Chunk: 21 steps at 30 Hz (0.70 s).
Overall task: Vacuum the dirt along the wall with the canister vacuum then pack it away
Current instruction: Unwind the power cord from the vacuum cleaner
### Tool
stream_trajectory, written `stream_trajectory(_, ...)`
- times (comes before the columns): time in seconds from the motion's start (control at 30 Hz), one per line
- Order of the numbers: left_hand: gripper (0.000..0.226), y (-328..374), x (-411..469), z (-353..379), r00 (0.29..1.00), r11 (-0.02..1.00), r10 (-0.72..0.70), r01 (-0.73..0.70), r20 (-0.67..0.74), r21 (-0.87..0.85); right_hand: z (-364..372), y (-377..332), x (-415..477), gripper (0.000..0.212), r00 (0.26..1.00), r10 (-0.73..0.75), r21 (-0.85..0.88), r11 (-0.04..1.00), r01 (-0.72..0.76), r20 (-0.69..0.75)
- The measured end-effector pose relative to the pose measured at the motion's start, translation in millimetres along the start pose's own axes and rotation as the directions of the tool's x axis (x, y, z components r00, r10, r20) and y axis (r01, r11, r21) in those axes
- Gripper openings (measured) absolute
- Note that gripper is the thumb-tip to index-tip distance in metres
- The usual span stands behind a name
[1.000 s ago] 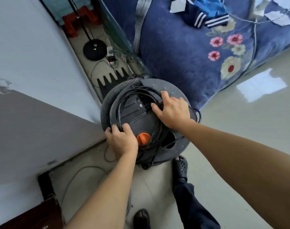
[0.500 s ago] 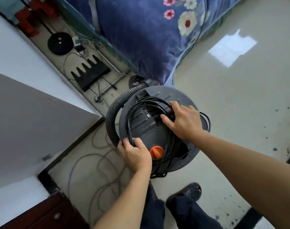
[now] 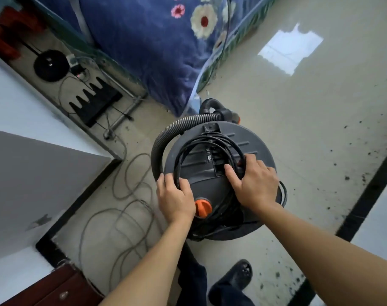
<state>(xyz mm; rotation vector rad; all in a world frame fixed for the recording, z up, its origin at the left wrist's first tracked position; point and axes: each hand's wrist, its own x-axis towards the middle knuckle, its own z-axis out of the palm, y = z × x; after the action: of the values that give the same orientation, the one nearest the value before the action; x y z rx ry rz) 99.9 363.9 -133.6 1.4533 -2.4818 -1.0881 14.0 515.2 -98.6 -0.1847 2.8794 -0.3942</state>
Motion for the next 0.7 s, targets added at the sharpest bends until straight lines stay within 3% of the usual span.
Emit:
stream_trajectory(0.3, 0.065, 92, 20, 64, 0.988, 0.988, 0.142, -0.145, 0.068, 0.046, -40, 57, 68, 0.054, 0.986, 0.166, 0.01, 0.986, -0.166, -0.021)
stream_trajectory(0.7, 0.022, 231, 119, 128, 0.933, 0.935, 0.311, -0.335, 0.179, 0.12, -75, 80, 201, 0.054, 0.94, 0.338, 0.142, 0.934, -0.328, -0.052)
